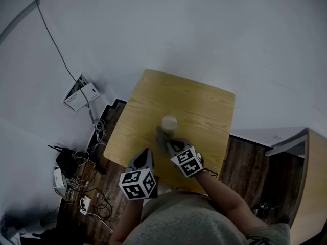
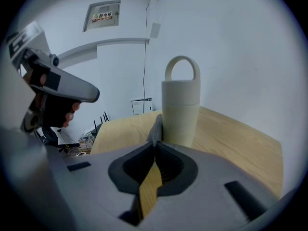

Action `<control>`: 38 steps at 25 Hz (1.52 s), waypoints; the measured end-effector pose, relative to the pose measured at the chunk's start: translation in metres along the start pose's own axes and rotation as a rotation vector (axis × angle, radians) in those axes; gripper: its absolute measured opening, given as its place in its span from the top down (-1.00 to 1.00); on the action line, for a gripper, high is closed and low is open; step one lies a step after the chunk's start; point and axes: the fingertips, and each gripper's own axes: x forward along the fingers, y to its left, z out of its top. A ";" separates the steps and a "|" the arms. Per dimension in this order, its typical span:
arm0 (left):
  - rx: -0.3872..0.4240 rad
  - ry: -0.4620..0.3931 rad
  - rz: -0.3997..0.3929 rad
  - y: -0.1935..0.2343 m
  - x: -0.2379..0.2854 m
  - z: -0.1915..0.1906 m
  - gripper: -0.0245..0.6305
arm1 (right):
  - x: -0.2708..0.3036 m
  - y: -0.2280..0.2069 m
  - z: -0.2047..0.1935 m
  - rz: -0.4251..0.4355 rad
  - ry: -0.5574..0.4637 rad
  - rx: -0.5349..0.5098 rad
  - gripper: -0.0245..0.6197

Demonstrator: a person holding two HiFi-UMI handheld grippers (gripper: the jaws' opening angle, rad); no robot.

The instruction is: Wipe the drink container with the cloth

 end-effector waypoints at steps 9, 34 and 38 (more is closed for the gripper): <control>0.026 0.026 -0.054 -0.013 -0.004 -0.016 0.92 | -0.057 0.031 0.012 0.006 -0.113 0.000 0.90; 0.196 0.115 -0.358 0.010 -0.094 -0.036 0.92 | -0.168 0.114 0.019 -0.419 -0.306 0.305 0.90; 0.206 0.121 -0.384 0.019 -0.112 -0.043 0.92 | -0.177 0.145 0.021 -0.436 -0.308 0.290 0.90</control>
